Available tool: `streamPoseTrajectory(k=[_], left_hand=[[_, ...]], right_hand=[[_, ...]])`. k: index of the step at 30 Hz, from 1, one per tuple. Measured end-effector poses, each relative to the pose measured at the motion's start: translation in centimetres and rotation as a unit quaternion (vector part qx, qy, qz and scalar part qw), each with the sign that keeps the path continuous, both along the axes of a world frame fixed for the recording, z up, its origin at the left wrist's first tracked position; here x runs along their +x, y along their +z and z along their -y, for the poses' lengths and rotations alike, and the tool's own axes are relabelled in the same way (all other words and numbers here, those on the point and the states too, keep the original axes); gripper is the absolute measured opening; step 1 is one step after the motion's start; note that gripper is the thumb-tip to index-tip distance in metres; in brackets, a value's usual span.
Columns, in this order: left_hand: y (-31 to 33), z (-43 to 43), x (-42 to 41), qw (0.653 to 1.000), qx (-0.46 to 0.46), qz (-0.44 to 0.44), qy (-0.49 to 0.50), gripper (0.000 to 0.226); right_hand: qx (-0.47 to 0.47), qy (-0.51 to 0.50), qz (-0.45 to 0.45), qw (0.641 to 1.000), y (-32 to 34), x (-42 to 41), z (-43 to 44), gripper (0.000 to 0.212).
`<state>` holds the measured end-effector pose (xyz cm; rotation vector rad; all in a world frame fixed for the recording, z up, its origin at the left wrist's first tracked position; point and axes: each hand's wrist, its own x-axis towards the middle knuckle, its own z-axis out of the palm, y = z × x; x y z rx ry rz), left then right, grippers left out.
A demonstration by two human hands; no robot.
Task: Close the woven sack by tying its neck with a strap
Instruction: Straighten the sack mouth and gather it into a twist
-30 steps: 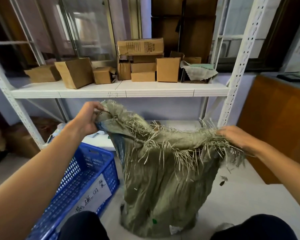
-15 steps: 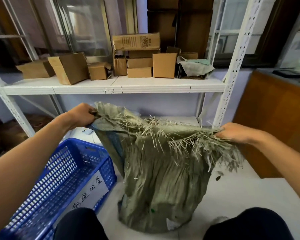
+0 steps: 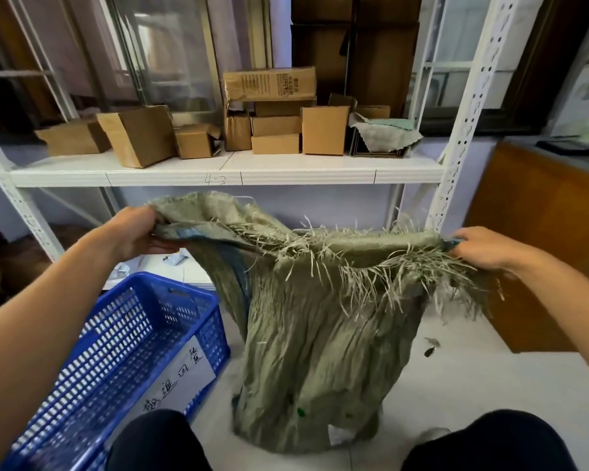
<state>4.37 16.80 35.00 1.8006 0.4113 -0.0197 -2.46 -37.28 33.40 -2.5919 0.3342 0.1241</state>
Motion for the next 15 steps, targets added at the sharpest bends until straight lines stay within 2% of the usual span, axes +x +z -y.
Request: streamPoseTrajectory(k=[3, 9, 15], left_hand=[[-0.3, -0.4, 0.1, 0.998, -0.032, 0.023, 0.041, 0.029], [-0.8, -0.8, -0.1, 0.996, -0.067, 0.035, 0.051, 0.033], [-0.5, -1.6, 0.2, 0.995, -0.078, 0.024, 0.061, 0.033]], right_hand=[[0.036, -0.044, 0.01, 0.998, -0.3, 0.3, 0.6, 0.023], [0.14, -0.145, 0.041, 0.979, -1.0, 0.8, 1.8, 0.023], [0.173, -0.12, 0.012, 0.977, 0.8, 0.3, 1.6, 0.016]])
